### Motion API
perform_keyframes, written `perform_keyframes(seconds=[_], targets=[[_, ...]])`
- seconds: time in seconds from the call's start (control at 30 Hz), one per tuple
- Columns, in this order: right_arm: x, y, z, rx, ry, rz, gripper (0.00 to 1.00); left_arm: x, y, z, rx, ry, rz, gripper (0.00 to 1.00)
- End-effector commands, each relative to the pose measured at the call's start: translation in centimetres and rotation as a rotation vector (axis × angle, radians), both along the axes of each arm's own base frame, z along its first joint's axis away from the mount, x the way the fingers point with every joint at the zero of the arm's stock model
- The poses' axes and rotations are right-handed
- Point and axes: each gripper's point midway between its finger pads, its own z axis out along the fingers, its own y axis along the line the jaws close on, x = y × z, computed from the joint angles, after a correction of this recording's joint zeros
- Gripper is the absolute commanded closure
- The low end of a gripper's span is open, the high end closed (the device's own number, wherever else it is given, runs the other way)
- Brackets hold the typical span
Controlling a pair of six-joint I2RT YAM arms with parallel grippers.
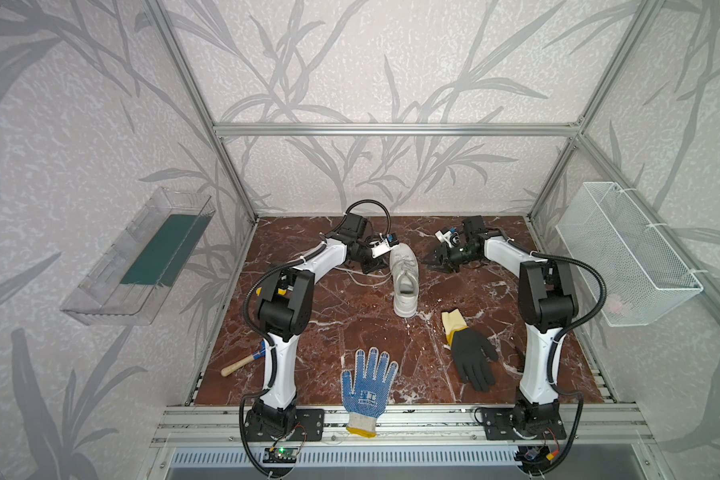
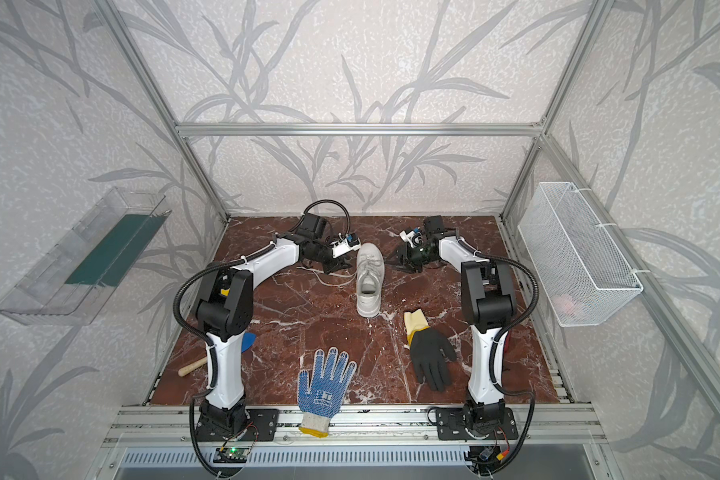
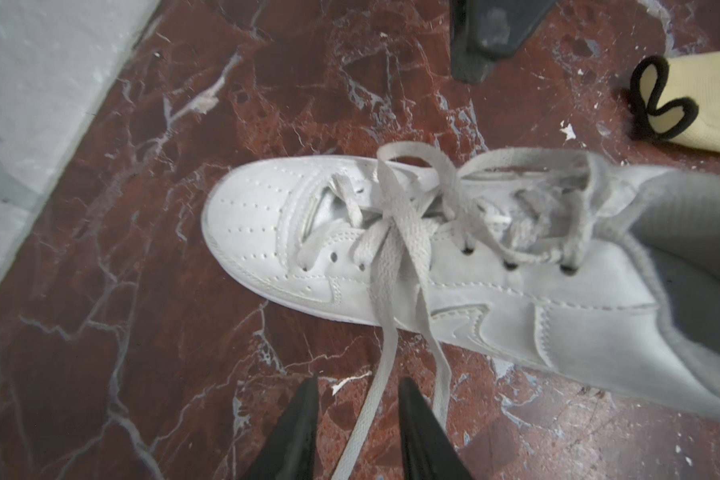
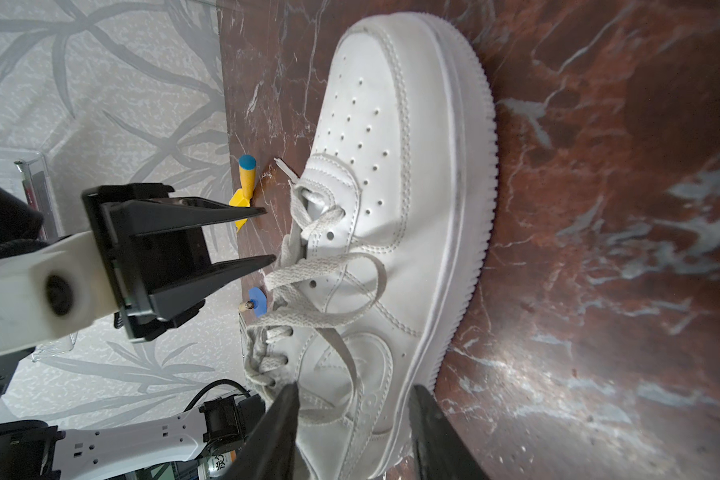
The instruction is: Tie the shoes
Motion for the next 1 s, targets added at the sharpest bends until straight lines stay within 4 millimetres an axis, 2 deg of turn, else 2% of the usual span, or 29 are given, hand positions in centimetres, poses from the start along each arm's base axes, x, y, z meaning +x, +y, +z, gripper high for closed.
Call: perform_keyframes(seconds=[0.0, 0.33, 0.47, 0.7, 0.83, 0.97], targets=[[0.2, -0.2, 2.5, 0.011, -0.046, 0.006, 0.55, -0.4, 0.2, -1.4, 0.036, 0.023, -0.042, 0.61], [0.5, -0.6, 2.6, 0.009, -0.044, -0.004, 0.55, -0.2, -0.6, -2.9, 0.056, 0.078, -0.064, 0.57], [0.5, -0.7, 2.7, 0.011, -0.045, -0.002, 0.55, 0.3, -1.3, -3.1, 0.058, 0.067, -0.06, 0.57], [0.2, -1.3, 2.8, 0.006, -0.046, -0.003, 0.55, 0.1, -2.1, -3.5, 0.049, 0.077, -0.081, 0.58], [0.2, -1.5, 2.8, 0.007, -0.048, -0.007, 0.55, 0.0, -2.5, -3.6, 0.023, 0.083, -0.086, 0.62], [0.1, -1.6, 3.0, 0.009, -0.048, -0.007, 0.55, 0.0, -2.8, -3.4, 0.005, 0.079, -0.094, 0.74]])
